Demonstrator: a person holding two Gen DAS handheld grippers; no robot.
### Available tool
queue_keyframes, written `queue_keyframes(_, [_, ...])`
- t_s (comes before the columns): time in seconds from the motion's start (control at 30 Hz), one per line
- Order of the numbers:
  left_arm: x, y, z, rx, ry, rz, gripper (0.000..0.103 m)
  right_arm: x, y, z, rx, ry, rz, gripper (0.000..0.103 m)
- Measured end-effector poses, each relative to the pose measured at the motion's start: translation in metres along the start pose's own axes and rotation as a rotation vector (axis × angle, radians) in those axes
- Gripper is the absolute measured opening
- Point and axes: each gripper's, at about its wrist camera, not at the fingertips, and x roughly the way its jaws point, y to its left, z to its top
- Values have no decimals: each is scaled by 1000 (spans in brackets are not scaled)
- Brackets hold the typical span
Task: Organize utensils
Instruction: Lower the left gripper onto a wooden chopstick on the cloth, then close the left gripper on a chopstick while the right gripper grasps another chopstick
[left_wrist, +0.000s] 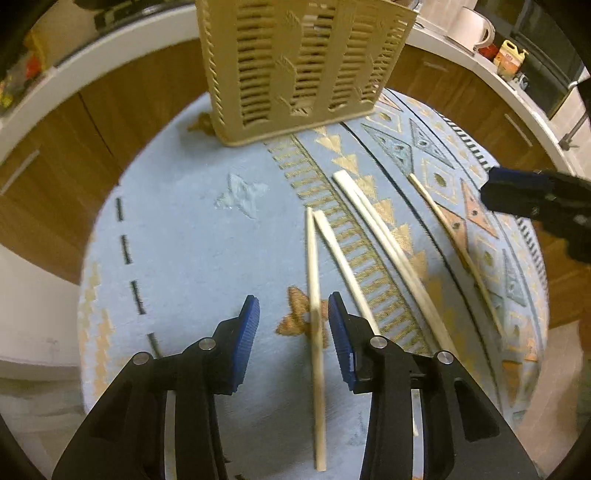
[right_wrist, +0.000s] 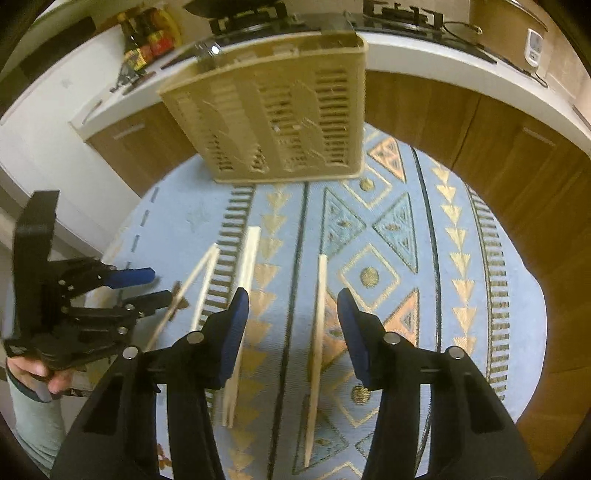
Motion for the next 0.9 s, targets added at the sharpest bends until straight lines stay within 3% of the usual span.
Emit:
queue_keyframes(0.07, [6,2,4,-3,27,-31,37,9,-4,0,12,29,3,43])
queue_keyframes(0.17, [14,-1,8,4,52,-17,35,26,-11,1,27,81,0,36])
queue_keyframes(0.73, [31,-23,35,38,90,60,21,60,-14,1,6,180,-55,30])
queue_keyframes(0.9, [34,-28,39,44,85,119,7,62,-10,4,-13,183,-80,21])
